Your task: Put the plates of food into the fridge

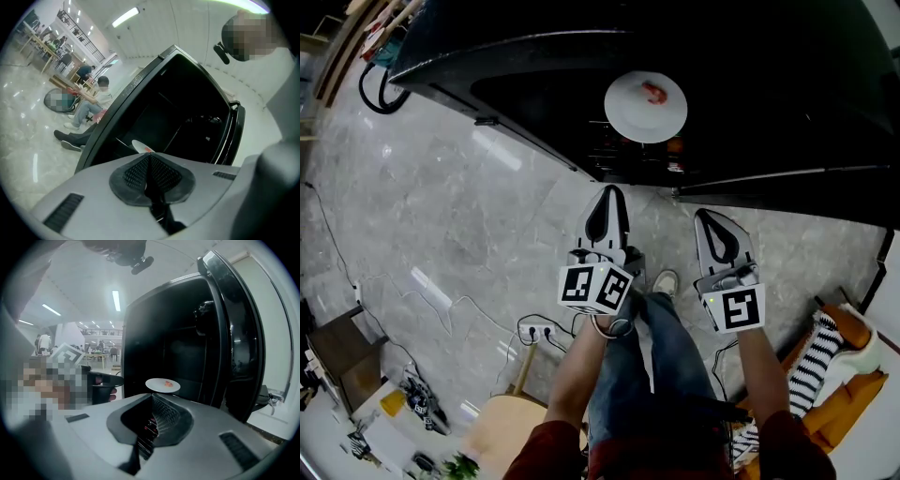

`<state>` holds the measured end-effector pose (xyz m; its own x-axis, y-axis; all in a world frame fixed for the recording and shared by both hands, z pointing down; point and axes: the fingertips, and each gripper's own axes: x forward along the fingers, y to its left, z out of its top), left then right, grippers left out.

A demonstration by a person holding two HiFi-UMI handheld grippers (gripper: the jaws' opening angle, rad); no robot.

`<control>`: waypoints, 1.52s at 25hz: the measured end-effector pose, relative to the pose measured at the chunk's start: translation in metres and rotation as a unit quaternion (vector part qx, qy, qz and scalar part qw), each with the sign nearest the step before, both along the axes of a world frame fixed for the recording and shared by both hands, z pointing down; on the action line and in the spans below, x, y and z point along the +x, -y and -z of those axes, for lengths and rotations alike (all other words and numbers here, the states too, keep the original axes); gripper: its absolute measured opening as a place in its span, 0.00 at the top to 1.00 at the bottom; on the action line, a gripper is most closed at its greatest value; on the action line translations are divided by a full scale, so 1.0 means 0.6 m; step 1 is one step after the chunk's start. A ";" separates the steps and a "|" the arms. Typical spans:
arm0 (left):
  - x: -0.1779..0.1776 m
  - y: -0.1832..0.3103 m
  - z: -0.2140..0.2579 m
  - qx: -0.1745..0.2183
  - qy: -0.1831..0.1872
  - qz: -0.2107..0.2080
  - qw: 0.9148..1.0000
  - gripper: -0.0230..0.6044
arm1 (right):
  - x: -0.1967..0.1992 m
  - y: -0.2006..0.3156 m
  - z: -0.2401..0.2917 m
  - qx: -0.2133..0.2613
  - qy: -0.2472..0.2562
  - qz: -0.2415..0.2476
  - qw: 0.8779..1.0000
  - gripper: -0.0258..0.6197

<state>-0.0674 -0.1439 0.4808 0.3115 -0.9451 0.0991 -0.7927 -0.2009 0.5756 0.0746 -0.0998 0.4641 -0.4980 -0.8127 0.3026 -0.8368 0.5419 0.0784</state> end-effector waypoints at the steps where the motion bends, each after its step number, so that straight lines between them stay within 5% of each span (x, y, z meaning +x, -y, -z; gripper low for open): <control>1: 0.000 -0.002 0.004 0.004 0.012 -0.003 1.000 0.95 | -0.005 0.006 0.003 0.003 0.004 -0.001 1.000 0.94; 7: -0.001 -0.021 0.030 0.035 0.075 -0.029 0.996 0.95 | -0.033 0.036 0.004 0.012 0.009 0.001 1.000 0.94; 12: 0.005 -0.056 0.042 0.062 0.157 -0.060 0.984 0.95 | -0.054 0.060 -0.004 0.016 0.015 -0.011 1.000 0.94; 24: 0.001 -0.120 0.031 0.056 0.210 -0.084 0.973 0.95 | -0.077 0.107 -0.036 -0.006 0.052 -0.056 0.997 0.94; 38: -0.055 -0.104 0.031 0.051 0.200 -0.051 0.977 0.95 | -0.115 0.160 -0.068 0.004 0.018 -0.076 0.997 0.94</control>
<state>-0.1006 -0.0812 0.4624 0.3595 -0.9227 0.1390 -0.9232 -0.3301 0.1969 0.0055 -0.1957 0.5048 -0.3788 -0.8819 0.2807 -0.9117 0.4078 0.0508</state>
